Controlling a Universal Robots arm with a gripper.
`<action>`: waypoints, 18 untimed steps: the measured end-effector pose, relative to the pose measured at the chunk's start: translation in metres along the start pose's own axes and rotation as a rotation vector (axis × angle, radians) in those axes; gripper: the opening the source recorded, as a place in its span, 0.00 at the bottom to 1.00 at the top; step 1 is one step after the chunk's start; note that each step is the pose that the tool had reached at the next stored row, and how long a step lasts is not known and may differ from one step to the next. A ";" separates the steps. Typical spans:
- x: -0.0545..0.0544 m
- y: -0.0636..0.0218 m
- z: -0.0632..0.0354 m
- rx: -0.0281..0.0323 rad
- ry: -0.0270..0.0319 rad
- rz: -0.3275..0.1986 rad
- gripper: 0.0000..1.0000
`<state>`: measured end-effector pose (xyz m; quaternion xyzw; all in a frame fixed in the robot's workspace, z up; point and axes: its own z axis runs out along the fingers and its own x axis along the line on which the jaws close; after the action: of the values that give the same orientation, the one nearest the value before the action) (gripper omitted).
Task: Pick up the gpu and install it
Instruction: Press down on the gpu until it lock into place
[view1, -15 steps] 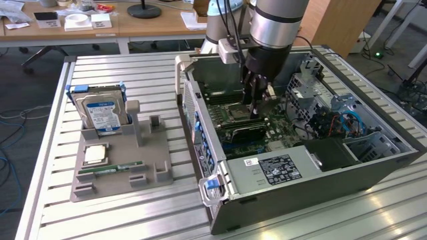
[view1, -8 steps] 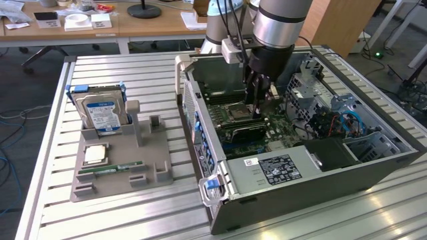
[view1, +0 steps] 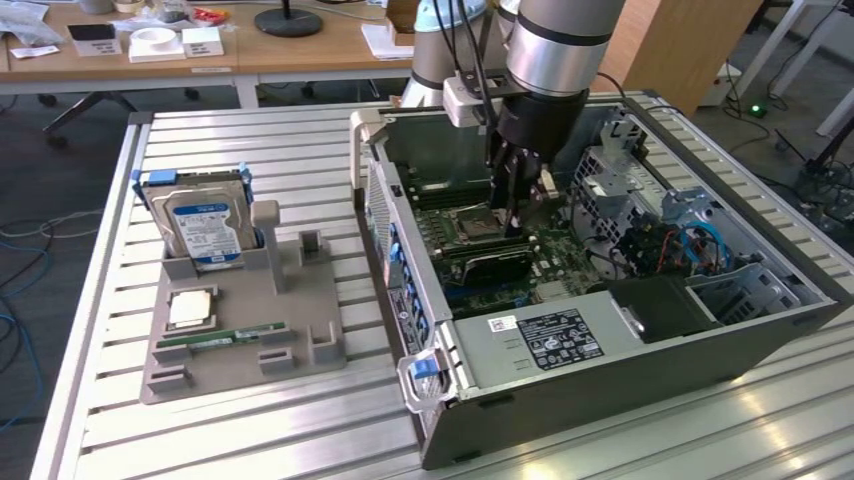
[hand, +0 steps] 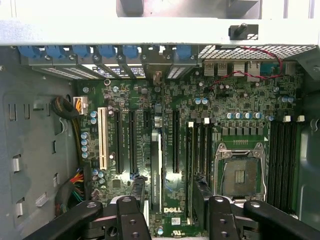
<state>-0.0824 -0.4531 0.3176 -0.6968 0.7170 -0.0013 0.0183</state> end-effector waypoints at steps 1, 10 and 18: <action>0.000 0.0000 0.0000 0.0000 0.0000 0.000 0.51; 0.000 0.0000 0.0000 0.0000 0.0000 0.000 0.20; 0.000 0.0000 0.0000 -0.0001 0.0000 0.000 0.11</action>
<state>-0.0824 -0.4531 0.3176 -0.6968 0.7170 -0.0013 0.0183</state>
